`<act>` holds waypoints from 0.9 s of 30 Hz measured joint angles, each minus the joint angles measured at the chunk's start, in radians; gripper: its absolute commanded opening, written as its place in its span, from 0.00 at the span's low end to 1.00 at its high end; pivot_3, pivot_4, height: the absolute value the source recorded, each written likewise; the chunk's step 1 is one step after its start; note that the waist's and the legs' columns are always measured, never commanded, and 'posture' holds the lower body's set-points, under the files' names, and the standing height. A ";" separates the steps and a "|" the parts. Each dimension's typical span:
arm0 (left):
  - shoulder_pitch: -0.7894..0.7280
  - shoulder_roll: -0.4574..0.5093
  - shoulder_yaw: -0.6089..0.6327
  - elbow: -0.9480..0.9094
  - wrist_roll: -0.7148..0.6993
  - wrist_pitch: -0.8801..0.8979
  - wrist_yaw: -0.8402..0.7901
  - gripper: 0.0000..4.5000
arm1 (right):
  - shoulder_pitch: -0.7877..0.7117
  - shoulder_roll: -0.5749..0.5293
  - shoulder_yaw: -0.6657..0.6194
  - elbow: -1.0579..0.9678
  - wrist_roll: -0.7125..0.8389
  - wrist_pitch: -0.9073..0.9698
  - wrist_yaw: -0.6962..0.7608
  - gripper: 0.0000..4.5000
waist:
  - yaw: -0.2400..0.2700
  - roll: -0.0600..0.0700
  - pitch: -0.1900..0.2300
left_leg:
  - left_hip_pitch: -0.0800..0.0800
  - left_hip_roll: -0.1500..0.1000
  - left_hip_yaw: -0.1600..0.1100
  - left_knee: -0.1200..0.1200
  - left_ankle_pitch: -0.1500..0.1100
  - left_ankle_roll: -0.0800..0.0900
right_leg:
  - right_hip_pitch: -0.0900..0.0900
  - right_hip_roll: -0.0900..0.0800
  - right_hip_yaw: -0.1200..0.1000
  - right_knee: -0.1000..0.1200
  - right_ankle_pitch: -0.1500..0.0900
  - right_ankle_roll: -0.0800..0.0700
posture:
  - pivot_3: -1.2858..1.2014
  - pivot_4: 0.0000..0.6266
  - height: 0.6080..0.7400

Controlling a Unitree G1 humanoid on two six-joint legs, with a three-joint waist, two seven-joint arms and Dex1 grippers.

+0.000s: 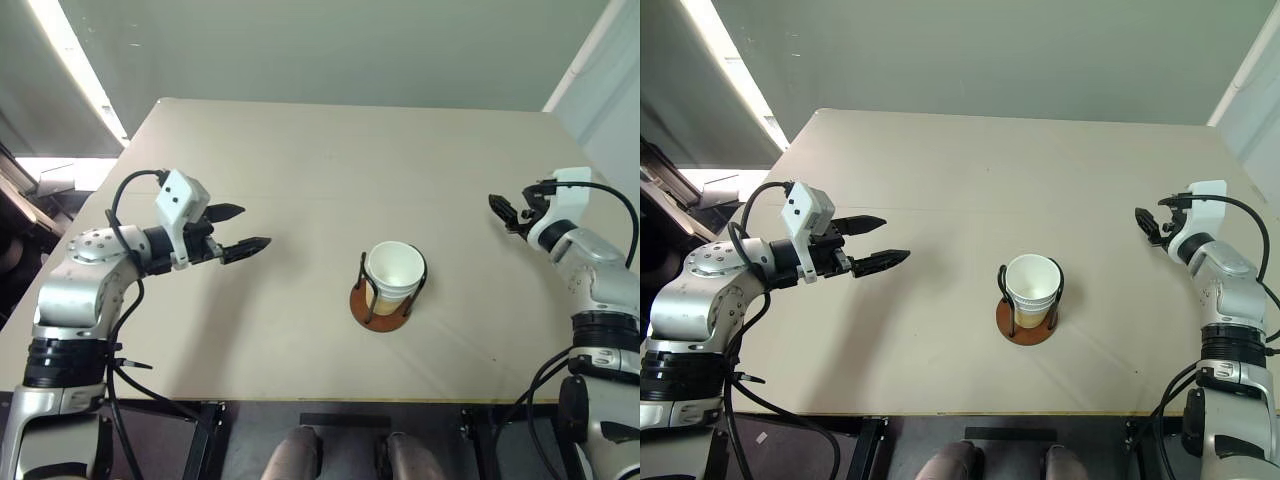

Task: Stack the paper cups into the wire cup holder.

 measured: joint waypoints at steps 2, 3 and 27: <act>0.000 0.000 0.000 0.000 0.000 0.000 -0.004 1.00 | 0.000 0.000 0.009 0.000 -0.006 0.000 0.000 0.84 | 0.000 0.000 0.000 | 0.000 0.000 0.000 0.000 0.000 0.000 | 0.000 0.000 0.000 0.000 0.000 0.000 | 0.52 0.24 1.00; 0.000 0.000 0.000 -0.001 0.000 0.000 -0.006 1.00 | 0.000 0.000 0.012 0.002 -0.009 0.000 0.000 0.84 | 0.000 0.000 0.000 | 0.000 0.000 0.000 0.000 0.000 0.000 | 0.000 0.000 0.000 0.000 0.000 0.000 | 0.52 0.24 1.00; 0.022 0.000 0.000 -0.033 -0.012 0.016 -0.015 1.00 | -0.009 0.000 0.023 0.026 -0.025 -0.013 0.018 0.84 | 0.000 0.000 0.000 | 0.000 0.000 0.000 0.000 0.000 -0.001 | 0.000 0.000 0.000 0.000 0.000 0.000 | 0.52 0.24 1.00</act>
